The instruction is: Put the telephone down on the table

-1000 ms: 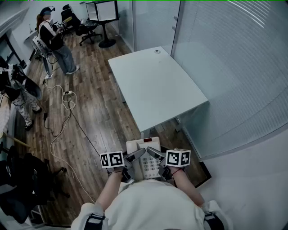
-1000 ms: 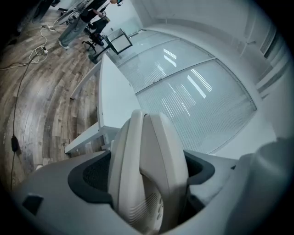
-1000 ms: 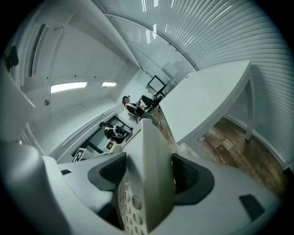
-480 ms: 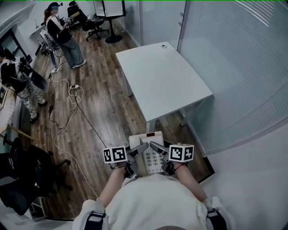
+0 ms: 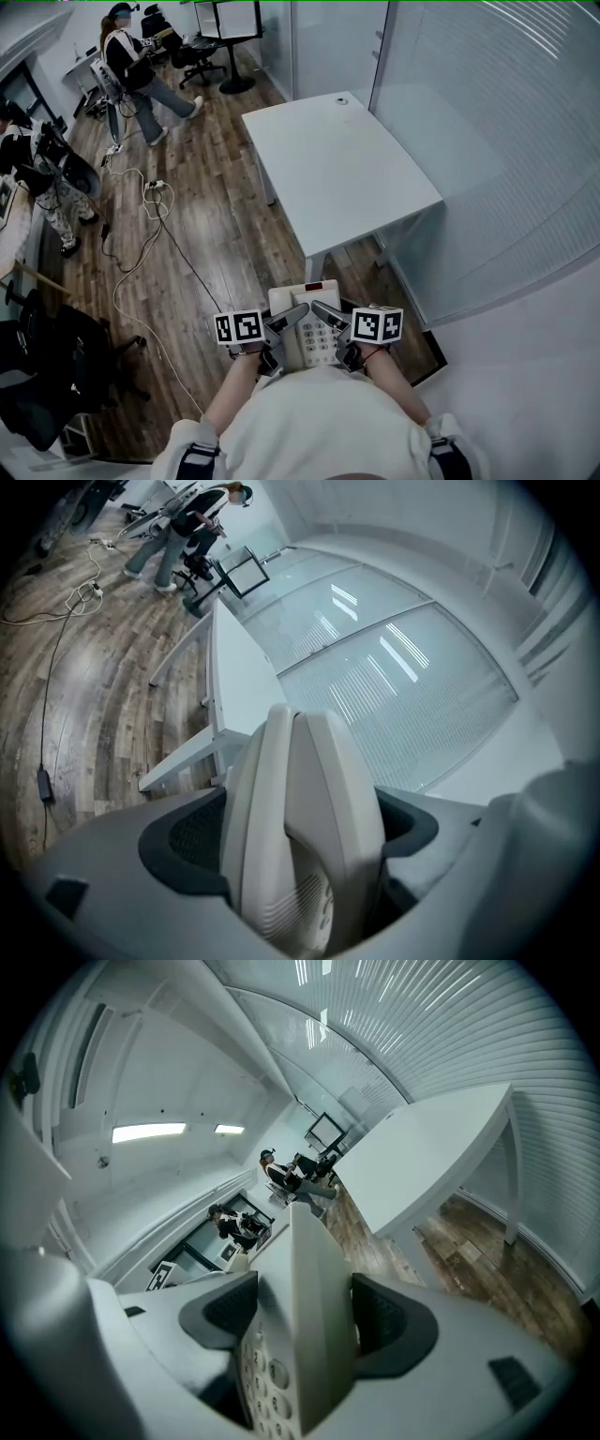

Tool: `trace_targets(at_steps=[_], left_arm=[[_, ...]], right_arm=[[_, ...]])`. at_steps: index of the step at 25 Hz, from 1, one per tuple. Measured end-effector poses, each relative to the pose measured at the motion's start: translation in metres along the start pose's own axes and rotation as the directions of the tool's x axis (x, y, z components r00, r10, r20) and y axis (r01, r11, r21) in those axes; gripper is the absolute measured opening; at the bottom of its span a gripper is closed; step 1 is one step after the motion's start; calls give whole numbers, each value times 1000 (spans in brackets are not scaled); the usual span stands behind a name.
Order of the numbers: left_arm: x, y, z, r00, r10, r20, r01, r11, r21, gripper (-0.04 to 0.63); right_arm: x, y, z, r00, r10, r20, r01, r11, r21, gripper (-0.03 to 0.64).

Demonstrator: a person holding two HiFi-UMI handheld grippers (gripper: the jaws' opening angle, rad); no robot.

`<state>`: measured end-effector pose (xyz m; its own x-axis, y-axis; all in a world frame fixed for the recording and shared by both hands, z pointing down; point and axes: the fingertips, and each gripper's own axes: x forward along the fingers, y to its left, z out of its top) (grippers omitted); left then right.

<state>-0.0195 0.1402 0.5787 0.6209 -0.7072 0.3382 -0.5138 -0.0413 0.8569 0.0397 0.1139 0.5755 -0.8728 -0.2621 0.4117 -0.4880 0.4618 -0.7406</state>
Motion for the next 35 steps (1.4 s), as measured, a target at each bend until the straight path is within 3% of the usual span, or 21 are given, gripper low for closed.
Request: trace_targets(at_steps=[35], left_arm=[[32, -7, -11, 999, 34, -12, -34, 999, 9, 437]], right_arm=[[-16, -29, 7, 999, 36, -10, -35, 999, 33, 318]])
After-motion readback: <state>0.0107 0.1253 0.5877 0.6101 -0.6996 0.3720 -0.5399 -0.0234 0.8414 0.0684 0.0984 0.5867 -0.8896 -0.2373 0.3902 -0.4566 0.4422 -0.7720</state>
